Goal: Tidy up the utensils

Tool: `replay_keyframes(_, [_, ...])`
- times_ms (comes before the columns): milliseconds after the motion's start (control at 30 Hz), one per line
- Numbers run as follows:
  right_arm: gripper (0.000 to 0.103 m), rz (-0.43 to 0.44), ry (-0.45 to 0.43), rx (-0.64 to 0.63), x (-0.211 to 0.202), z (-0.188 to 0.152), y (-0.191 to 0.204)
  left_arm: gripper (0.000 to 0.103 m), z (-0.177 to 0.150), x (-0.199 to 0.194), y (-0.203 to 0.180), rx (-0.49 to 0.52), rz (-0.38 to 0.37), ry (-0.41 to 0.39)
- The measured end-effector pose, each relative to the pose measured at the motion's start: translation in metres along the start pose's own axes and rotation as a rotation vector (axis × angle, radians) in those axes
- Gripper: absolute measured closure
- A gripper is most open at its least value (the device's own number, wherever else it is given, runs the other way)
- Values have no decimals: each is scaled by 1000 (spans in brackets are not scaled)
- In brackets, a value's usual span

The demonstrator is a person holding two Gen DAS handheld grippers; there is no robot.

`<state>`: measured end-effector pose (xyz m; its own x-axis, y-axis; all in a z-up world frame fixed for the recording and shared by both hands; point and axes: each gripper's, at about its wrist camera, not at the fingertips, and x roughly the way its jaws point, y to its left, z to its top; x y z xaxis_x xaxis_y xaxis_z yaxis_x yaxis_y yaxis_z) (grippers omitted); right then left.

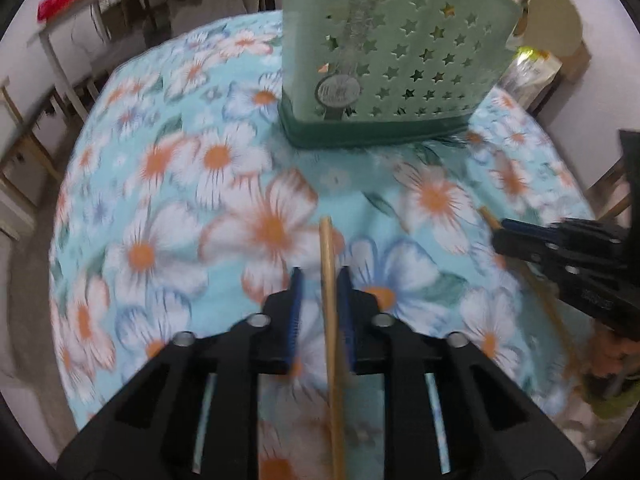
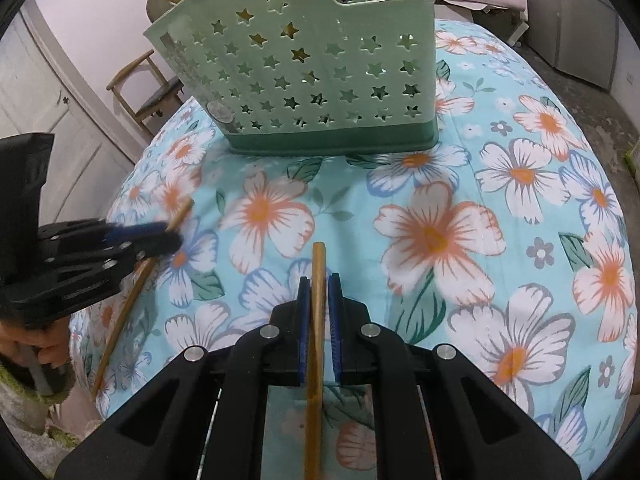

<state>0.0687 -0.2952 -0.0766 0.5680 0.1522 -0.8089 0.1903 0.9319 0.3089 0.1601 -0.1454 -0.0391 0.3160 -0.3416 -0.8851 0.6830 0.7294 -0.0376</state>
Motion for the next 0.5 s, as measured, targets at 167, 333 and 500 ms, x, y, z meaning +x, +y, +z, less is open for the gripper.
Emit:
replay_keyframes(167, [95, -5, 9, 0, 0, -2, 2, 99, -9, -8, -18, 65, 12, 2])
replay_keyframes(333, [95, 2, 27, 18, -2, -6, 3, 99, -23, -15, -25, 69, 34, 15])
replay_keyframes(500, [94, 20, 43, 56, -1, -4, 0, 99, -25, -15, -27, 71, 52, 17])
